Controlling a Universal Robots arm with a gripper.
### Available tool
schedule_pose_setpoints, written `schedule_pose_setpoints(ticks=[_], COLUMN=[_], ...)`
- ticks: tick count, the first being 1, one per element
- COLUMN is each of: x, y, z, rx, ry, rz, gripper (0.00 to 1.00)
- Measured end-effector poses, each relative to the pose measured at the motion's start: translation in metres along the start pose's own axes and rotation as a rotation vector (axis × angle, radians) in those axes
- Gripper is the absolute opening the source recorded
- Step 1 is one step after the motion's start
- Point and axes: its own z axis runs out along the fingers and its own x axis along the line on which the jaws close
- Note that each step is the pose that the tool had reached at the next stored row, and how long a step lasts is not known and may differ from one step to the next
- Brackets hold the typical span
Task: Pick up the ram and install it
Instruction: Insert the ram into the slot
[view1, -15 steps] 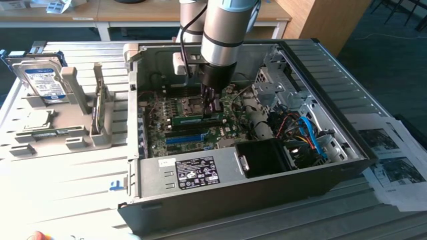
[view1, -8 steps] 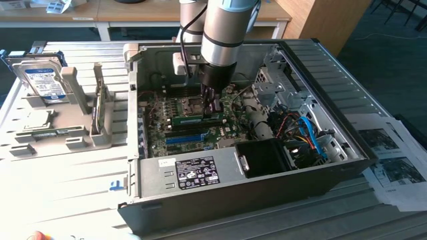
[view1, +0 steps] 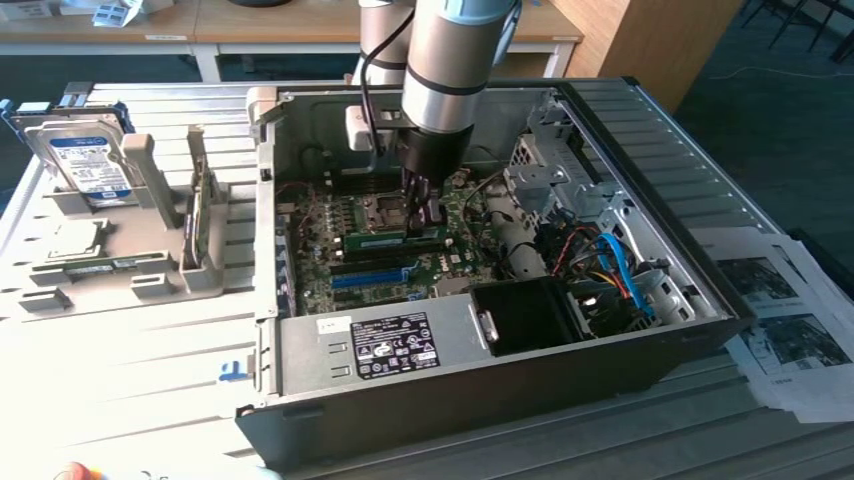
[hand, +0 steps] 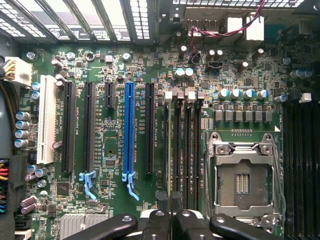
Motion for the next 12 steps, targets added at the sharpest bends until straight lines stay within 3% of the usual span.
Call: schedule_pose_setpoints(ticks=[12], x=[-0.0001], y=[-0.0001], z=[0.0011], rx=[0.0001], ry=[-0.0001], rz=[0.000], gripper=[0.12])
